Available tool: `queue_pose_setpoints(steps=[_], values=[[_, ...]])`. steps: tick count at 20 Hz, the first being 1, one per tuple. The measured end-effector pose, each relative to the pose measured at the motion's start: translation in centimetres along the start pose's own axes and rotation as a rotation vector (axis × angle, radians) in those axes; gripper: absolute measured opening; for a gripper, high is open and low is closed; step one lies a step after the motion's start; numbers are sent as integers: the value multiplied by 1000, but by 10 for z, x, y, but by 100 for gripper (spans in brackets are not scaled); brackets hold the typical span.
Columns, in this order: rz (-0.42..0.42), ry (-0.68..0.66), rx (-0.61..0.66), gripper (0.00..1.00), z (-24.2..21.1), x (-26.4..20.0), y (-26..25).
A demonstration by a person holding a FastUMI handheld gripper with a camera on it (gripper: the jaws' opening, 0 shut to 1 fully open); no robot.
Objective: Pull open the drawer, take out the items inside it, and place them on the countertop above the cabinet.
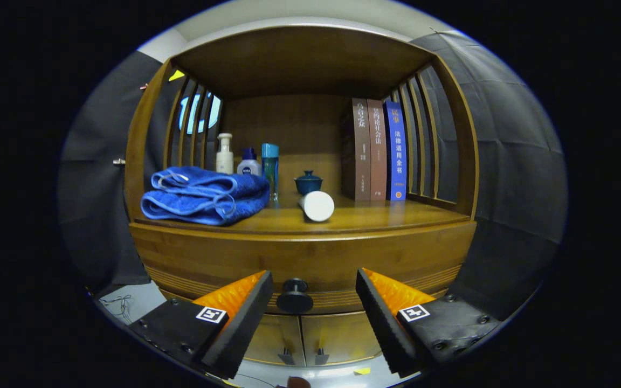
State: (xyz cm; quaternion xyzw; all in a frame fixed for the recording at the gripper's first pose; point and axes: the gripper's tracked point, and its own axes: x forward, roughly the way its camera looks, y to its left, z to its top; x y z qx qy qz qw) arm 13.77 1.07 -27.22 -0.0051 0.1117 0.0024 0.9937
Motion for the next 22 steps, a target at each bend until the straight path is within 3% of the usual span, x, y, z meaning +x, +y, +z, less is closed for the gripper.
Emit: queue_pose_setpoints(steps=[7,13,22], values=[[3,-85,-34,100,84,-62,1],[-42,-127,-107,98,167,-123,0],[-41,-128,-110,98,228,-199,7]])
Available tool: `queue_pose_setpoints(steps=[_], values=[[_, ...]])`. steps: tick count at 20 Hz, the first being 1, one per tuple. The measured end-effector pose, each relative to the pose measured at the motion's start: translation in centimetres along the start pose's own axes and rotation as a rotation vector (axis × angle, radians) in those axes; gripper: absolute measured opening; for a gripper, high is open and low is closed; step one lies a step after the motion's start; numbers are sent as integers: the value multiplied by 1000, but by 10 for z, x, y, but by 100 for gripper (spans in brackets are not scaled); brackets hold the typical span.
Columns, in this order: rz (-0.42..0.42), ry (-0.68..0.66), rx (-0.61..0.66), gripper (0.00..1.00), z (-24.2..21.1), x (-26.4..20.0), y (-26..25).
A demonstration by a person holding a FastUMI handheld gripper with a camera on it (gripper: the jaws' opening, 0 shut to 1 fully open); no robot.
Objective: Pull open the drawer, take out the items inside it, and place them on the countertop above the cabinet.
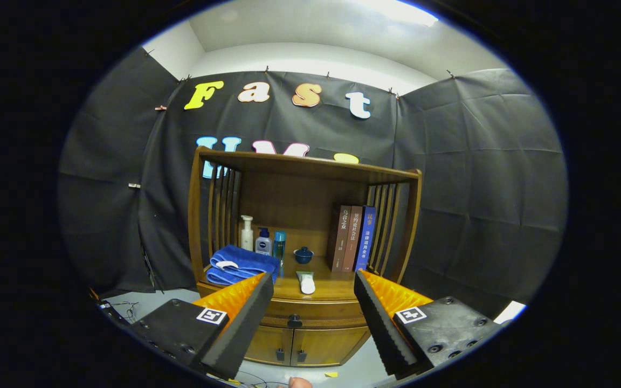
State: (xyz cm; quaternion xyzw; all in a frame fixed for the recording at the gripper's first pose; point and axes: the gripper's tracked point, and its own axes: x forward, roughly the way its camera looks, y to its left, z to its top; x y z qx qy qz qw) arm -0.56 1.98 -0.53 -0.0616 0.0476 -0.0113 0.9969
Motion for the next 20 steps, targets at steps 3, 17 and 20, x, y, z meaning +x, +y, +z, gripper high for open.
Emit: queue_pose_setpoints(steps=[3,17,20], values=[[-12,-3,-7,98,15,-18,-9],[-16,-48,-25,98,41,-79,-47],[-5,-53,-29,98,42,-87,-41]])
